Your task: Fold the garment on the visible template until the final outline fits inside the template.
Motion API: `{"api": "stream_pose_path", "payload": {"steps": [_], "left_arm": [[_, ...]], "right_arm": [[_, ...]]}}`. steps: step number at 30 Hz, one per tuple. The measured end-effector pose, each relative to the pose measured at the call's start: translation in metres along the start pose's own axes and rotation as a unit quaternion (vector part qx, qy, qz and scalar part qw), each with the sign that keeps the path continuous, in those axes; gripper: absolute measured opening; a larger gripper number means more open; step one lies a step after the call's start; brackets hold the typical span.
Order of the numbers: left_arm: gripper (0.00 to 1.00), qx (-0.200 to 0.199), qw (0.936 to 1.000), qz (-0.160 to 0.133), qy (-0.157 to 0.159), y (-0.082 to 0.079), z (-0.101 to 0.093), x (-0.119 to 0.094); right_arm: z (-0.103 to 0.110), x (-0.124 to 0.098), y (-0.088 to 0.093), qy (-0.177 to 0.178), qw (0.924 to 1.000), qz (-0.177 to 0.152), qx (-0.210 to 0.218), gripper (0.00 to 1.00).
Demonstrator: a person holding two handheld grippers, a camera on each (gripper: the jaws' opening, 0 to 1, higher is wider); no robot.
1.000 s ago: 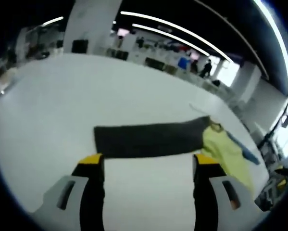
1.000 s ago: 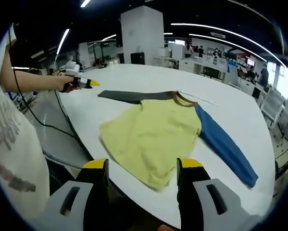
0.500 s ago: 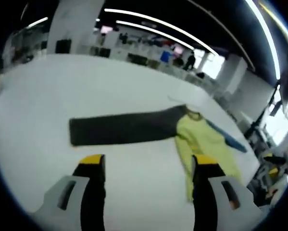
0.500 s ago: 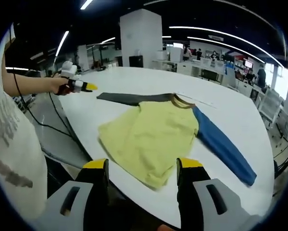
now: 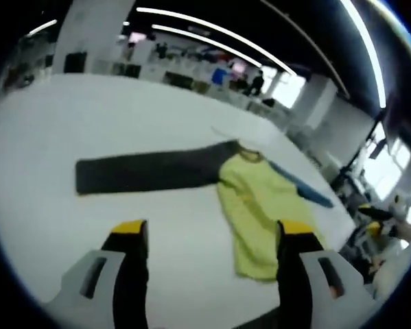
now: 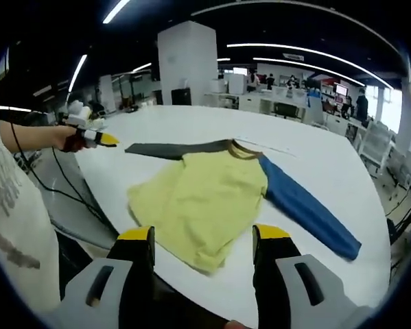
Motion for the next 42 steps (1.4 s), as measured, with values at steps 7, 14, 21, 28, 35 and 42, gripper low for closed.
{"api": "stream_pose_path", "payload": {"steps": [7,14,21,28,35,42], "left_arm": [[0.72,0.014,0.9988,0.017,0.043,0.018,-0.023,0.007],[0.72,0.006,0.9984,0.014,0.054,0.026,-0.029,0.007],[0.71,-0.004,0.9975,0.000,0.071,0.027,-0.036,0.004],[0.69,0.016,0.9981,0.016,0.057,0.037,-0.036,0.007],[0.69,0.013,0.9973,0.033,0.065,0.052,-0.038,0.013],[0.69,0.007,0.9975,0.030,0.063,0.055,-0.034,0.011]], "right_arm": [[0.000,0.005,0.001,-0.004,1.0000,0.001,-0.008,0.58],[-0.004,0.006,-0.002,-0.002,0.9999,-0.013,0.003,0.58],[-0.008,0.005,0.003,-0.002,0.9999,-0.013,0.009,0.59],[-0.009,0.006,0.013,0.000,0.9999,-0.003,0.013,0.59],[-0.005,0.008,0.020,-0.003,0.9998,0.004,0.020,0.59],[0.000,0.012,0.023,-0.010,0.9997,0.009,0.023,0.59]]}}
Point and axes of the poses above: the point that each gripper's makers call its tool centre point, and the gripper's own axes: x roughly forward along the fingers, z roughly to its left, y roughly out of its underside, the point moved 5 cm from there along -x, roughly backward along the fingers, and after that the axes turned 12 degrees about z, right-handed, at the moved point
